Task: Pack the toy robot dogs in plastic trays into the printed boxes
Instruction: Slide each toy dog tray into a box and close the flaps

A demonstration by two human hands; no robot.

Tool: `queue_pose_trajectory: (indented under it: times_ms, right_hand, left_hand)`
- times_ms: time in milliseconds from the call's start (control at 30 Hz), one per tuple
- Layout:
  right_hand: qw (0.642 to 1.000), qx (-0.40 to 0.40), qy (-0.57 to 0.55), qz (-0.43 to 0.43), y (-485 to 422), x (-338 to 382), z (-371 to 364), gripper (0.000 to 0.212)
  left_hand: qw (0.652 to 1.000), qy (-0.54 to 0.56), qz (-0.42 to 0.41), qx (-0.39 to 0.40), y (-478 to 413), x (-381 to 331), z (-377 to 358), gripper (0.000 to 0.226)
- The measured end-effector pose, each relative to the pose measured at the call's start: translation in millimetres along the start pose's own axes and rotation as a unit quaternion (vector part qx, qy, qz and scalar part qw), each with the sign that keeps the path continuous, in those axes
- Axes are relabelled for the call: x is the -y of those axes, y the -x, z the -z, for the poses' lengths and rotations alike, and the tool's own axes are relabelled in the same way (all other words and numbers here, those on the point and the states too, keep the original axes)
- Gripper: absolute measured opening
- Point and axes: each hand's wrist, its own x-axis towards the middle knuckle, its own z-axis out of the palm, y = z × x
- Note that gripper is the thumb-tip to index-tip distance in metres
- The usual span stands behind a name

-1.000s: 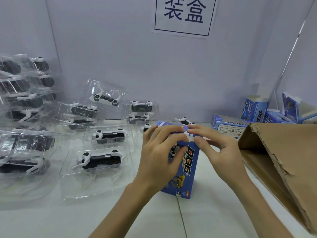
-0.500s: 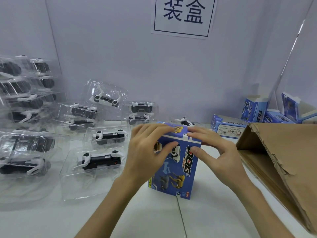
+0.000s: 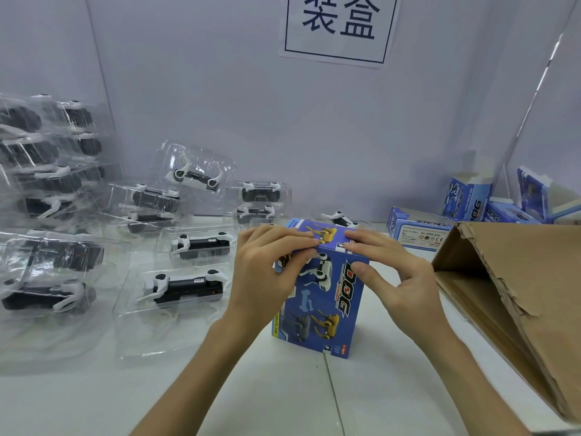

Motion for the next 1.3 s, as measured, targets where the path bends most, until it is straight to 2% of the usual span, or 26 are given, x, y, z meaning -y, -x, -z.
queue_pose_trajectory:
  times_ms: [267,467,533,633,733,800,900,1033,1200,1233,1300]
  right_hand:
    - [0.999,-0.002,0.025,0.027,-1.9,2.0,1.5,0.032]
    - [0.999,0.037,0.014,-0.015,-8.4,4.9,9.1,0.030]
    - [0.997,0.023,0.079,0.011,-11.8,5.3,6.9,0.027]
    - [0.976,-0.022,0.188,0.106,-12.6,1.1,-2.2,0.044]
    - [0.980,-0.037,0.157,0.120,-9.1,-8.1,-7.9,0.050]
    - [0.983,-0.050,0.140,0.107,-7.6,-11.7,-10.9,0.051]
    - [0.986,-0.068,0.119,0.100,-7.4,-9.3,-19.1,0.040]
    - [0.987,-0.089,0.097,0.089,-6.6,-4.1,-25.0,0.034]
    - [0.992,-0.079,0.068,0.069,-4.8,-6.5,-23.2,0.043]
    - [0.994,-0.076,0.053,0.059,-5.1,-8.7,-21.3,0.047]
    - [0.996,-0.082,0.016,0.043,-6.1,-15.6,-14.8,0.047]
  left_hand:
    - [1.000,-0.020,0.002,-0.021,-0.2,-3.5,-3.5,0.006]
    - [0.997,-0.065,-0.029,-0.021,-3.6,-7.6,-2.5,0.003]
    - [0.996,-0.073,-0.029,-0.028,-2.5,-12.8,-7.0,0.002]
    - [0.994,-0.089,-0.054,-0.031,0.0,-20.6,-15.0,0.003]
    - [0.992,-0.088,-0.091,-0.017,0.1,-14.9,-11.4,0.009]
    - [0.993,-0.087,-0.075,-0.025,1.9,-5.8,-5.1,0.014]
    - [0.997,-0.061,-0.048,-0.029,5.6,2.7,0.6,0.015]
    - [0.998,-0.033,-0.028,-0.036,5.1,-1.7,-1.8,0.016]
    - [0.999,0.000,0.016,-0.042,9.1,-3.6,-5.2,0.014]
    - [0.999,0.015,0.035,-0.030,12.4,-1.6,-6.1,0.021]
    - [0.990,0.075,0.117,0.017,22.5,5.2,-6.9,0.063]
